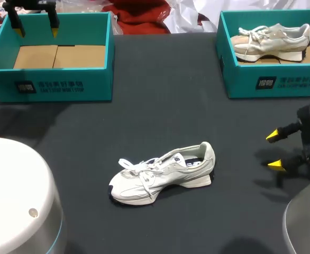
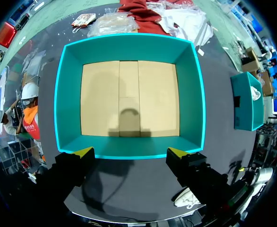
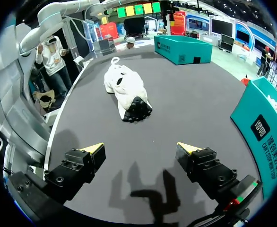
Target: Take the shoe out of the shoebox, open the shoe tongue, remove and reinsert the insole, then place the shoe into the shoebox
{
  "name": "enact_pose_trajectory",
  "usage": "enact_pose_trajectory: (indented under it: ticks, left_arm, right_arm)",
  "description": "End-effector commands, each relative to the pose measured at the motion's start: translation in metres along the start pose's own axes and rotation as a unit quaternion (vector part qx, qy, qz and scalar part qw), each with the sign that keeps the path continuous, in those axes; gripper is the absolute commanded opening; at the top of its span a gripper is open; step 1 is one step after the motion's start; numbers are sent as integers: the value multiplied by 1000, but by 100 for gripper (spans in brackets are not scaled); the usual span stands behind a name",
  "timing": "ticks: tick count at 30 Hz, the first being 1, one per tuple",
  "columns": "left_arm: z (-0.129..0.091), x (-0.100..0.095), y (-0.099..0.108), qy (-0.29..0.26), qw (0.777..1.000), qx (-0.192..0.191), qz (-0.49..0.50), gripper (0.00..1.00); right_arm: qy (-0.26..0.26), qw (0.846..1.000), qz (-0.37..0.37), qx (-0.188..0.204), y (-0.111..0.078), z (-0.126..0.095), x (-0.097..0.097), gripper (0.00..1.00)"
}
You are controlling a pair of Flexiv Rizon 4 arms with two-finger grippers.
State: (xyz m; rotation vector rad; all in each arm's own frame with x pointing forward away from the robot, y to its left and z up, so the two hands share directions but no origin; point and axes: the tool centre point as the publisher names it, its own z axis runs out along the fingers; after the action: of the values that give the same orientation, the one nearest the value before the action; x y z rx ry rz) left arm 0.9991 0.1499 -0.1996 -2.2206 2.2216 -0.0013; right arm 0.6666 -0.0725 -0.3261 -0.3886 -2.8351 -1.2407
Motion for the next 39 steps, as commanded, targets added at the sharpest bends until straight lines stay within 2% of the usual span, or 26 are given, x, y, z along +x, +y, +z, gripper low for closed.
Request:
enact_pose_trajectory:
  ticks: [1, 8, 13, 18, 23, 28, 35, 39]
  left_arm:
    - [0, 0, 0, 0, 1000, 0, 0, 100]
    - [0, 0, 0, 0, 1000, 0, 0, 100]
    - [0, 0, 0, 0, 1000, 0, 0, 100]
    - [0, 0, 0, 0, 1000, 0, 0, 100]
    - [0, 0, 0, 0, 1000, 0, 0, 100]
    - [0, 0, 0, 0, 1000, 0, 0, 100]
    - [0, 0, 0, 0, 1000, 0, 0, 100]
    - [0, 0, 0, 0, 1000, 0, 0, 100]
  right_arm:
    - [-5, 1000, -1, -24, -4, 0, 4, 100]
    - [-12, 1000, -20, -20, -6, 4, 0, 100]
    - [1, 997, -67, -43, -7, 18, -9, 100]
    - [11, 996, -68, -64, -8, 29, -23, 100]
    - [19, 994, -71, -74, -8, 39, -29, 100]
    - [16, 993, -78, -87, -12, 40, -33, 100]
    - [13, 990, -82, -115, -29, 38, -34, 100]
    - [10, 990, -78, -116, -31, 40, -34, 100]
